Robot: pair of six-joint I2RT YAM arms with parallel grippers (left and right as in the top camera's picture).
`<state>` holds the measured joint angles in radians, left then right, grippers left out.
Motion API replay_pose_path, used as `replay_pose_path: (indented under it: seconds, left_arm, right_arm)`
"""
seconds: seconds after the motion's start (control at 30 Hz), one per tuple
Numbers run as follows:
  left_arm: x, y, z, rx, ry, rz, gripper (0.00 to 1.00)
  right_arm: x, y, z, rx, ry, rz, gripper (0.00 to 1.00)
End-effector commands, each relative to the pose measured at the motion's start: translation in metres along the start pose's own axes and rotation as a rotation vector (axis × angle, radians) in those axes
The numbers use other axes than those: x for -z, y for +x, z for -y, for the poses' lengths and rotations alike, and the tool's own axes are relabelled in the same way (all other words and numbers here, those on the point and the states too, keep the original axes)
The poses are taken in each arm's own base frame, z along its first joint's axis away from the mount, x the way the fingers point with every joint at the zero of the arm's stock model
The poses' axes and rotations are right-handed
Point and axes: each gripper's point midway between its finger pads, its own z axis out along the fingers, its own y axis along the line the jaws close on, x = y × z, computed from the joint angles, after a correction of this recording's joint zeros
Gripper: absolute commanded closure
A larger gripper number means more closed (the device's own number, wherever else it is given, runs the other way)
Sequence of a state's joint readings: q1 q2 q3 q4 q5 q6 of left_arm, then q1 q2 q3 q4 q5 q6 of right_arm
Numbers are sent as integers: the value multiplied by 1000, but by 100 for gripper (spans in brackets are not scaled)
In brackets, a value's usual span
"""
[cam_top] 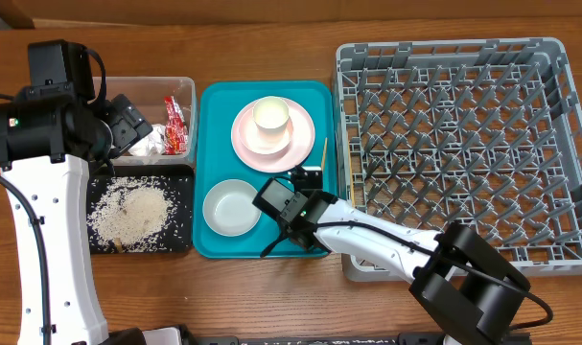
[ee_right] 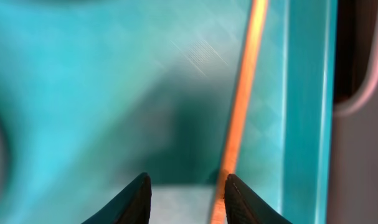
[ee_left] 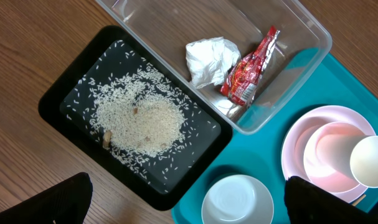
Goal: Sort waste into correct bins and load items into the dishwasher
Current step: 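Lower the right gripper and close it on the second chopstick, then lift the second chopstick and carry it to the rack edge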
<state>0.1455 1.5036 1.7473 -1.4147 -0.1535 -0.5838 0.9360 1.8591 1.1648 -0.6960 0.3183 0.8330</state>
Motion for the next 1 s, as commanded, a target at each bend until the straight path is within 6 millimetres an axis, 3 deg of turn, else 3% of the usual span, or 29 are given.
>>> replay_pose_path:
  seconds: [0.0, 0.37, 0.63, 0.77, 0.97]
  left_arm:
    - [0, -1, 1, -13, -1, 2, 0]
    - [0, -1, 1, -13, -1, 2, 0]
    - [0, -1, 1, -13, -1, 2, 0]
    - [0, -1, 1, -13, -1, 3, 0]
    - [0, -1, 1, -13, -1, 2, 0]
  right_arm:
    - [5, -12, -5, 7, -5, 33, 59]
    - [-2, -28, 22, -129, 74, 80, 58]
    - [-17, -24, 30, -184, 63, 93, 59]
    - [-19, -24, 29, -188, 56, 99, 67]
    - [-18, -26, 26, -192, 45, 107, 73]
